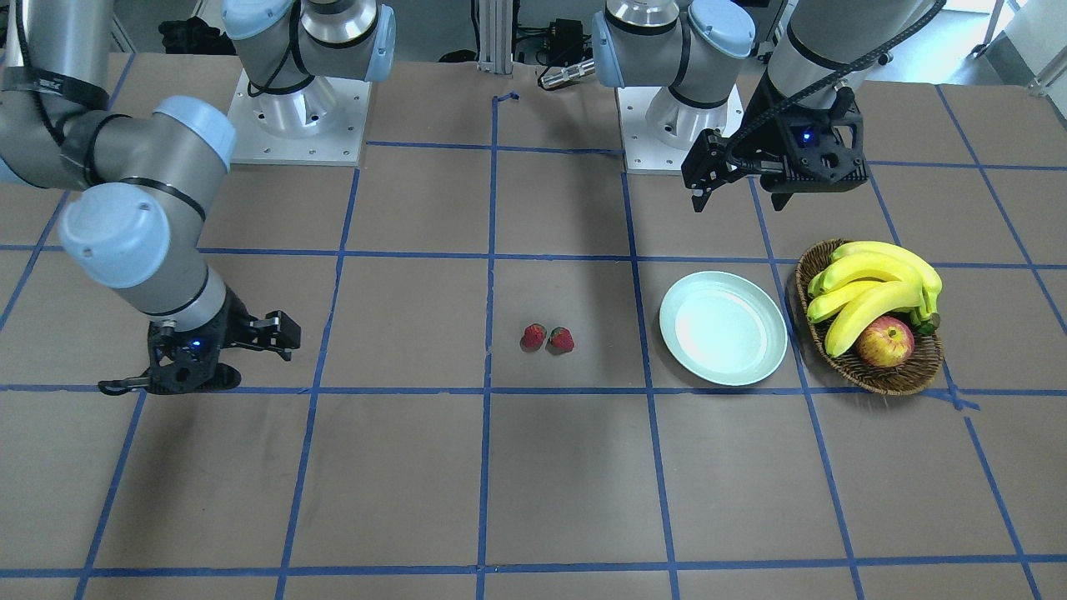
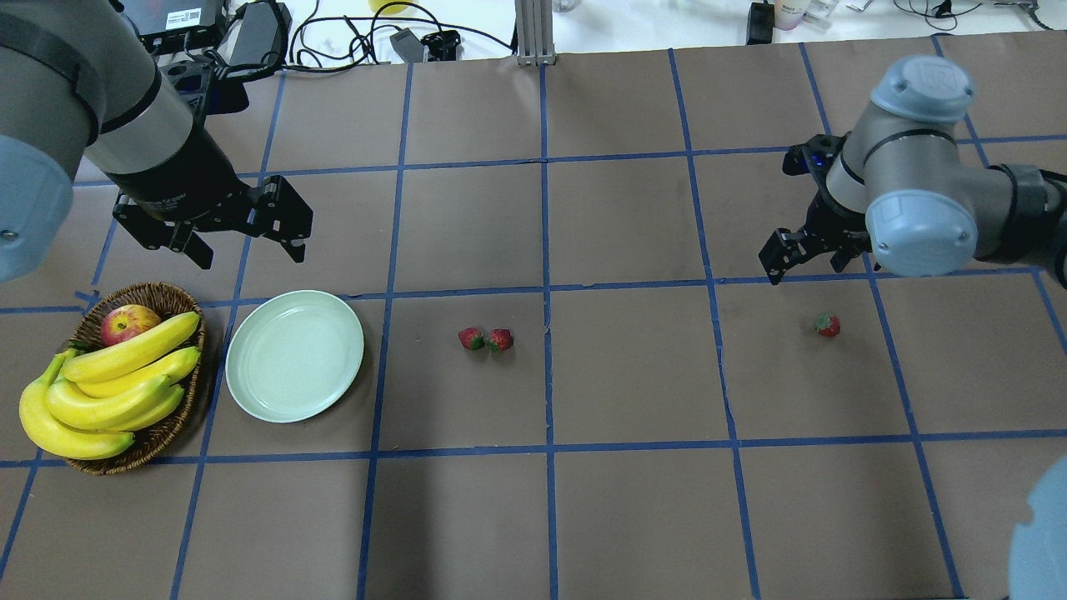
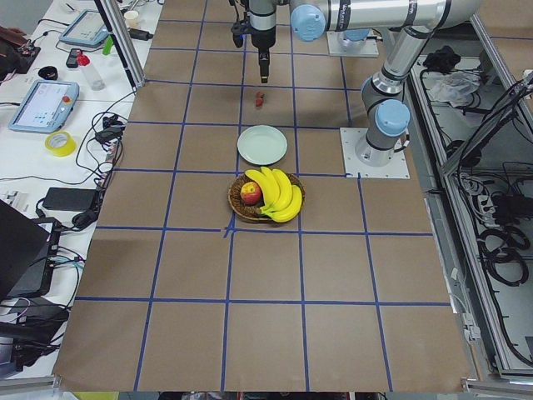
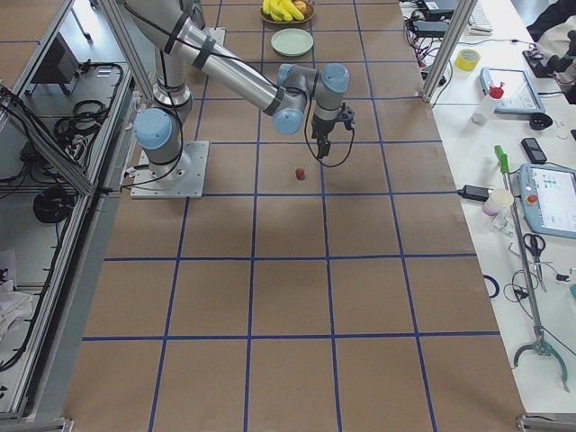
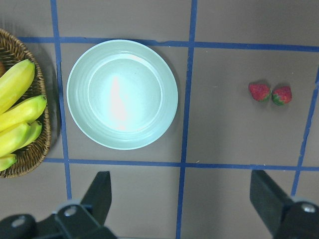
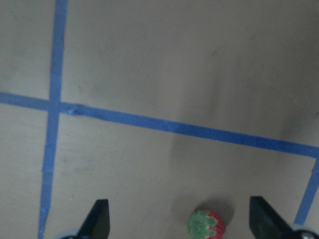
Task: Collect all strawberries into plate
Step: 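Reach the right gripper to the farther lone strawberry and grasp it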
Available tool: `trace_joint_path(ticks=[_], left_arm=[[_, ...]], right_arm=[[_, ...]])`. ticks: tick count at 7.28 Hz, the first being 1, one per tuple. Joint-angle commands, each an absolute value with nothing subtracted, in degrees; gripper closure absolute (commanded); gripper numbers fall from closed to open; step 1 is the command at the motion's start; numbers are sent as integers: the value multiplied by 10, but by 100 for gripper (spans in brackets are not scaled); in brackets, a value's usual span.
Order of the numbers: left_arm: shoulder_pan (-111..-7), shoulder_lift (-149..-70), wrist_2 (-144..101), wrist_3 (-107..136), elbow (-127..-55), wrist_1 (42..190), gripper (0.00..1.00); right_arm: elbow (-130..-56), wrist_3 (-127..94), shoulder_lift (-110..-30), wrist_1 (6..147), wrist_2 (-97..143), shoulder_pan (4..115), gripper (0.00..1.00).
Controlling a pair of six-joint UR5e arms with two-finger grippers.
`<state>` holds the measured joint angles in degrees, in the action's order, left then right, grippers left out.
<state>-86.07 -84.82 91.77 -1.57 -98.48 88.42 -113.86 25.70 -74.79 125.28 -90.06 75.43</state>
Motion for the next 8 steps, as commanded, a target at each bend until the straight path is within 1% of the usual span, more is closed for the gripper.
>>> trace_joint_path(ticks=[1, 2, 3, 4, 5, 7, 8], left_arm=[[-860, -849, 925, -20, -988, 881, 0], [-860, -848, 925, -19, -988, 878, 0], [-860, -848, 925, -20, -989, 878, 0], [-859, -848, 926, -18, -984, 880, 0], [-860, -849, 934, -18, -989, 880, 0], [-859, -847, 933, -18, -987, 879, 0], [-860, -847, 935, -18, -988, 880, 0]], right_arm=[[-1228, 293, -751, 1384, -920, 737, 1], [-1229, 294, -751, 1384, -929, 737, 4], [-1232, 296, -749, 1383, -930, 737, 10], [-1231, 296, -749, 1383, -931, 737, 20], [-1231, 302, -749, 1383, -931, 737, 40], [-1231, 308, -748, 1381, -947, 737, 63], [-1231, 308, -747, 1380, -948, 737, 77]])
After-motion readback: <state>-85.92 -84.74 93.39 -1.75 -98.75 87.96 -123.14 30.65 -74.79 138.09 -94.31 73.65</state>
